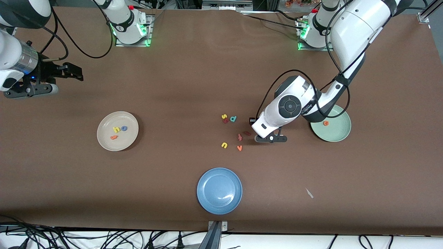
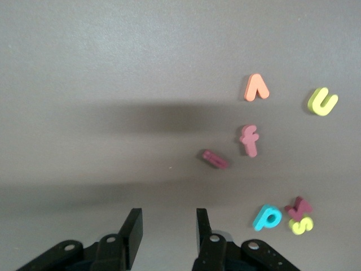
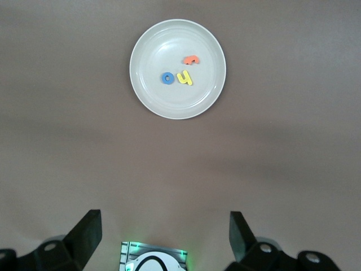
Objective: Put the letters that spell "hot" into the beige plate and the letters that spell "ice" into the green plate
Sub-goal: 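Lower the left gripper and grasp the pink i letter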
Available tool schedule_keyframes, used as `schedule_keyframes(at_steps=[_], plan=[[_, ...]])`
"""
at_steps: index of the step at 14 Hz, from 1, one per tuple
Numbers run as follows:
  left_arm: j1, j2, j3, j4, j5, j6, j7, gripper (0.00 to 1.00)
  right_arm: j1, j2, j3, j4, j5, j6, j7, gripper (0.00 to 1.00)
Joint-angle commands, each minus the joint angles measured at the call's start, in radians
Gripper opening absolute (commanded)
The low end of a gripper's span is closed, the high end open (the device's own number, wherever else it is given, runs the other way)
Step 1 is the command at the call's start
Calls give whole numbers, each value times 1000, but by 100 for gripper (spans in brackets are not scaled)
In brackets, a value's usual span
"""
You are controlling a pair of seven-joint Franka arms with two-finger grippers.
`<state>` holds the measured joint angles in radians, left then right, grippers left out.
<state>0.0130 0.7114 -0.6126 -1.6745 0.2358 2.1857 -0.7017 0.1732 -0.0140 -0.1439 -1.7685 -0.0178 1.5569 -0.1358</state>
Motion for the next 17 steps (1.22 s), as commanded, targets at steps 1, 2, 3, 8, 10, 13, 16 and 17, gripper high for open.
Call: schedule_keyframes(at_steps=[1, 2, 3, 8, 10, 13, 16, 17], plan=[[-27, 43, 7, 47, -15, 61, -100, 46, -30, -40, 21, -20, -8, 31, -18, 100], [-15, 39, 5, 45, -16, 60, -154, 46, -31, -38, 21, -19, -7, 34, -18, 100], [-16, 36, 2, 48, -27, 60, -206, 42, -31, -35, 21, -17, -8, 35, -13, 100], [-34, 49, 7, 52, -72, 19, -465, 42, -12, -1, 23, 17, -7, 18, 45, 100], [-38, 49, 7, 52, -73, 19, -528, 38, -11, 2, 24, 21, -7, 15, 45, 100], [-39, 51, 8, 52, -58, 22, -632, 37, -17, 9, 20, 20, -5, 14, 39, 100], [-51, 48, 16, 52, 3, 40, -663, 39, -18, 11, 18, 23, -2, -8, 48, 100], [-59, 49, 16, 52, 35, 45, -665, 39, -18, 11, 18, 24, -2, -8, 50, 100]])
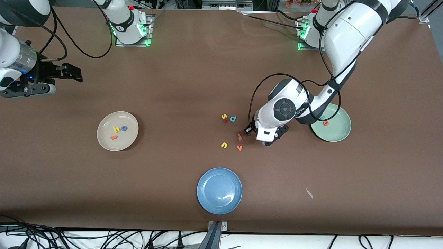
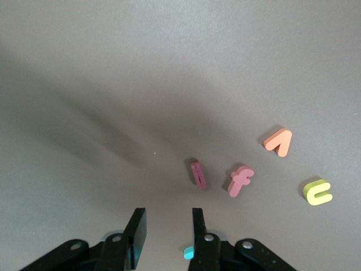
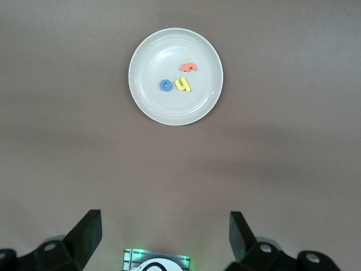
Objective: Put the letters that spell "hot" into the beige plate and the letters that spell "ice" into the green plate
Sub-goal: 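Lower the left gripper and grasp the pink i letter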
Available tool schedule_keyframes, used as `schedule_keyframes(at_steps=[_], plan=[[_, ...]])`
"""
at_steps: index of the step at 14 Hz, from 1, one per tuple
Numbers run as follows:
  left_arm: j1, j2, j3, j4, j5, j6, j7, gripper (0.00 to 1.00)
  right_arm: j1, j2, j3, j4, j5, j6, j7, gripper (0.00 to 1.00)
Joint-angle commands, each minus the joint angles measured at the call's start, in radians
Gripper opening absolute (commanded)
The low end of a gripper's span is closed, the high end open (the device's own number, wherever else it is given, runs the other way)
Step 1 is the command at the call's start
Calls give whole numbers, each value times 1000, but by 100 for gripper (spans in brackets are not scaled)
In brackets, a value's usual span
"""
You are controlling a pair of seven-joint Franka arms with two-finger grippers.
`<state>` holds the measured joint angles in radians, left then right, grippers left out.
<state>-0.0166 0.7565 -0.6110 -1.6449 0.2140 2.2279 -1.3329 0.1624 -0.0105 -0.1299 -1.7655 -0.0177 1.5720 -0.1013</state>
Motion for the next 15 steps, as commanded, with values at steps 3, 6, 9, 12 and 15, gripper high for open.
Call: schedule_keyframes(at_steps=[3, 6, 9, 12, 15], plan=[[-43, 44, 25, 20, 76, 70, -32, 40, -11, 7, 1, 21, -1, -23, 55, 100], [-52, 58, 45, 19, 90, 93, -31, 41, -11, 7, 0, 23, -1, -23, 58, 100], [-66, 76, 51, 19, 105, 98, -40, 38, -12, 9, 0, 23, -1, -18, 58, 100], [-71, 90, 62, 20, 113, 125, -43, 38, -12, 12, 0, 23, -1, -18, 58, 100], [-69, 84, 62, 22, 113, 131, -31, 38, -12, 12, 0, 23, -1, -18, 58, 100]])
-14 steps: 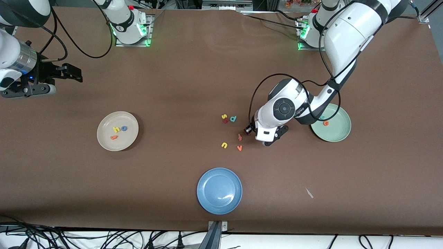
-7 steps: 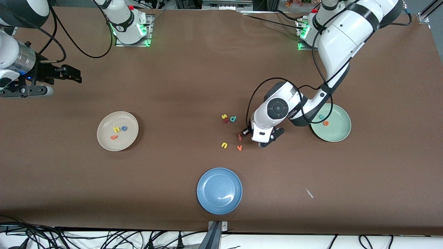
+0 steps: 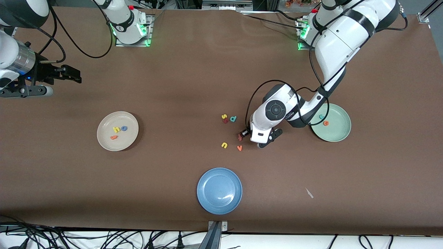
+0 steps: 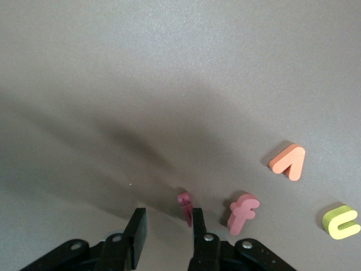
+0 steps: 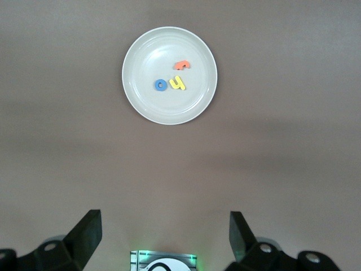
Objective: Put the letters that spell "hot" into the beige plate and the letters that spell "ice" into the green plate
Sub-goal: 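Lower the left gripper and grasp the pink i letter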
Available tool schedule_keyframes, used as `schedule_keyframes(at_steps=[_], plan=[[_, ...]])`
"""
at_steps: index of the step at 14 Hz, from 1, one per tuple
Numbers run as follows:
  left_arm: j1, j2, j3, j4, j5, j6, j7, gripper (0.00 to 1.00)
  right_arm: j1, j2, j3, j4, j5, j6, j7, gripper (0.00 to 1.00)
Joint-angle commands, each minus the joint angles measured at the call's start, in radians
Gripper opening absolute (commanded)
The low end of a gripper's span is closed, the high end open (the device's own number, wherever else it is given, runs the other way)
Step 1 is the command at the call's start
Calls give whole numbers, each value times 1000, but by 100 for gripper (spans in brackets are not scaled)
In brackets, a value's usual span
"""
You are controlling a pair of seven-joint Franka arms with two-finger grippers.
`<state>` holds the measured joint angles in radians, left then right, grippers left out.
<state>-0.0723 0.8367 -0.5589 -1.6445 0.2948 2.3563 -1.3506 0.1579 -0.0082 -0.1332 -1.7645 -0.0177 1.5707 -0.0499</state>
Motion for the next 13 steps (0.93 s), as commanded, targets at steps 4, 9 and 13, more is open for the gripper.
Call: schedule_keyframes(at_steps=[4, 9, 13], plan=[[-17, 5, 11, 22, 35, 4, -12, 38, -8, 11, 3, 22, -1, -15, 7, 100], [-17, 13, 13, 19, 63, 38, -12, 33, -8, 11, 1, 22, -1, -17, 7, 100], [-27, 31, 14, 17, 96, 41, -13, 28, -8, 11, 3, 23, -1, -17, 7, 100]])
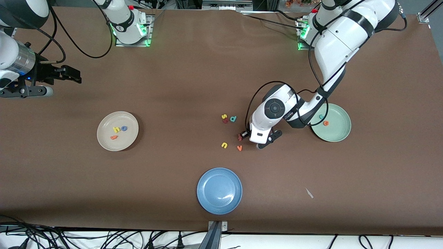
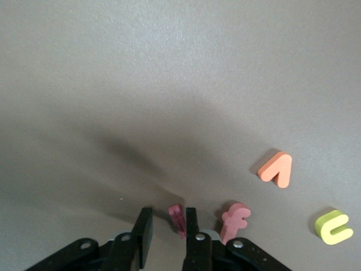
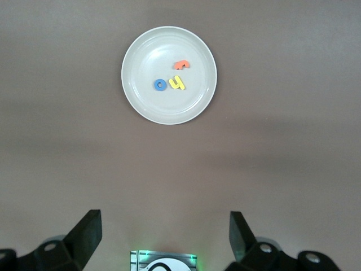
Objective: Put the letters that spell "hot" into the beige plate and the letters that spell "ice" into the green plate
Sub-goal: 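Lower the left gripper and grasp the pink i letter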
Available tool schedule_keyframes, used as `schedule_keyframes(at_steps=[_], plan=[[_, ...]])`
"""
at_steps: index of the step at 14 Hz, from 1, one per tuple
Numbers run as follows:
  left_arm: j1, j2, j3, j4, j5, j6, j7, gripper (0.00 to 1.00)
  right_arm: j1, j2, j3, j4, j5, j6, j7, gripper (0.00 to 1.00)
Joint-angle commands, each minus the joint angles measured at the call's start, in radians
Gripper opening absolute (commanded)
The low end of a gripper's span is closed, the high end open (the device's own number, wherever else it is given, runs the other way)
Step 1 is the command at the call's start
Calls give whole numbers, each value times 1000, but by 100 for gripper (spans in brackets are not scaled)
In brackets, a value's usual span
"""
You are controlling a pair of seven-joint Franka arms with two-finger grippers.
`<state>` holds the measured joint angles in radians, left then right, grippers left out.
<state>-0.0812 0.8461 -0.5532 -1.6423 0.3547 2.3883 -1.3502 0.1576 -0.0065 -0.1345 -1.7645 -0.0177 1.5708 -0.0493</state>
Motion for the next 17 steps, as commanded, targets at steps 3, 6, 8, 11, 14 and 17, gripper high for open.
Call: schedule_keyframes(at_steps=[3, 6, 8, 11, 14, 17], plan=[[-19, 28, 9, 16, 36, 9, -14, 28, -7, 10, 4, 22, -1, -15, 6, 100], [-19, 30, 9, 16, 37, 9, -14, 27, -7, 10, 3, 23, -1, -17, 6, 100], [-19, 30, 9, 16, 40, 9, -14, 21, -7, 10, 4, 23, -1, -17, 6, 100], [-23, 34, 9, 12, 35, 8, -27, 27, -7, 10, 4, 23, -1, -15, 6, 100], [-23, 31, 9, 4, 30, -1, -70, 27, -7, 10, 4, 23, -1, -15, 6, 100], [-40, 34, 7, 4, 21, -1, -98, 27, -7, 10, 4, 25, -1, -17, 6, 100]])
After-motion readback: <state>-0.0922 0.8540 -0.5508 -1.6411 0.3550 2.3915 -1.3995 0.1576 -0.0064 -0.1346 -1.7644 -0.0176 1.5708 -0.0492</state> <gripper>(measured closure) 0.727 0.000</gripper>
